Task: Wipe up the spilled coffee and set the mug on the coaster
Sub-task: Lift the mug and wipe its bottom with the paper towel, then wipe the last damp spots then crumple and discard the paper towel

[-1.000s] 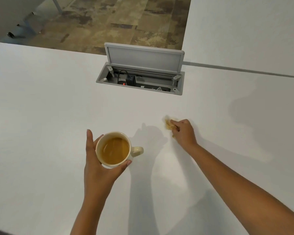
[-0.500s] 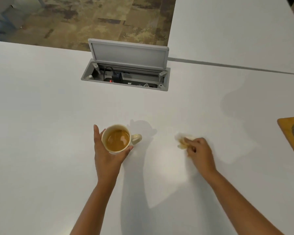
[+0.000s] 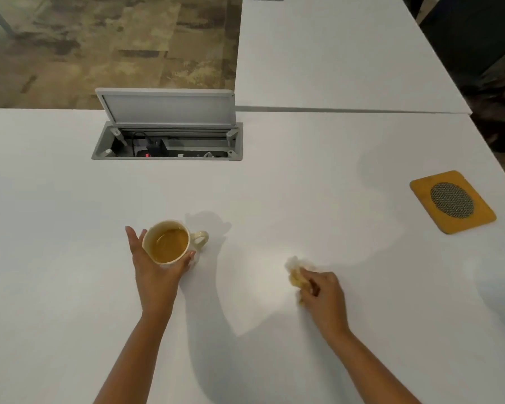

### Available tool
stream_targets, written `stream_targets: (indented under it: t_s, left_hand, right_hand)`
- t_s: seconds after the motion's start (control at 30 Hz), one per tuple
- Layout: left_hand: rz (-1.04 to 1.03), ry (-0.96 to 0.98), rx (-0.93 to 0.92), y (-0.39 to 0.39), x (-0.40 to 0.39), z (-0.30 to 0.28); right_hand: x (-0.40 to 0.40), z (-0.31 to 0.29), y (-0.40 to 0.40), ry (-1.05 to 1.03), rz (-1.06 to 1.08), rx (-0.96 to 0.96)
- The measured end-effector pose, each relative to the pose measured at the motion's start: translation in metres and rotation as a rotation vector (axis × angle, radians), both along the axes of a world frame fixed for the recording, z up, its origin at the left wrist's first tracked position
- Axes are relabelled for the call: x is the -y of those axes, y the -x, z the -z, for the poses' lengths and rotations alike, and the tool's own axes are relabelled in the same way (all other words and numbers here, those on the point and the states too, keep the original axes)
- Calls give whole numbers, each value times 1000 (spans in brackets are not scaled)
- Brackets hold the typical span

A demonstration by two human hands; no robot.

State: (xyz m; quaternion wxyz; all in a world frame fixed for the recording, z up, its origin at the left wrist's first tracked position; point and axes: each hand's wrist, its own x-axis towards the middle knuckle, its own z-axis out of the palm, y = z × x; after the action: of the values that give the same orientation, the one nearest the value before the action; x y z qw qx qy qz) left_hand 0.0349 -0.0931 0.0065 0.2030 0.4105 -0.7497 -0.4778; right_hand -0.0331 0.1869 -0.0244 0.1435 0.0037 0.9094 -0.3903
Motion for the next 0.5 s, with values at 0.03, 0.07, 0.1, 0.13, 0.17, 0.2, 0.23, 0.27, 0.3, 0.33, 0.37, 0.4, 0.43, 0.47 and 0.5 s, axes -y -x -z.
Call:
stream_targets:
  t_s: [0.03,0.07,0.1,0.13,0.17,0.2,0.23,0.27,0.3,0.33,0.37,0.4,0.43,0.47,0.5]
  left_hand:
    - [8,3,4,-2,-1,0]
    - [17,-1,-3,-5,-3,-1]
    - [17,-16,-20,-11,-9,-1]
    - [0,-39,-36,-20,-17,1]
    - [-33,-58,-35,-30,-27,4]
    - [-69,-56,-13,-41,-41,8]
    - [-84,-30,29,-53,-55,13]
    - [-61,7,75,-62,-69,17]
    - [4,38,113,-70,-83,21]
    - [115,75,150,-75,-94,25]
    - [270,130,187,-77,-104,28]
    - [439,202,231,-76,-111,32]
    - [580,272,276,-71,-115,35]
    - [680,331,332,-64,-118,36]
    - [747,379,403,-55,-120,37]
  right_hand:
    - [27,1,-19,31,-110,15]
    - [51,1,-37,57,-224,42]
    - [71,2,-52,68,-336,67]
    - [83,3,-64,68,-443,87]
    - [90,3,-70,57,-550,98]
    - [91,3,-71,37,-646,110]
    - [86,3,-66,18,-717,118]
    - [77,2,-58,-3,-758,124]
    - [64,1,-47,-24,-765,128]
    - [46,0,-33,-40,-742,130]
    - [26,-2,-18,-52,-695,124]
    - [4,-5,-2,-60,-627,111]
    - [-18,-9,14,-57,-530,89]
    - [-40,-14,30,-55,-413,67]
    - [-63,-19,45,-57,-293,47]
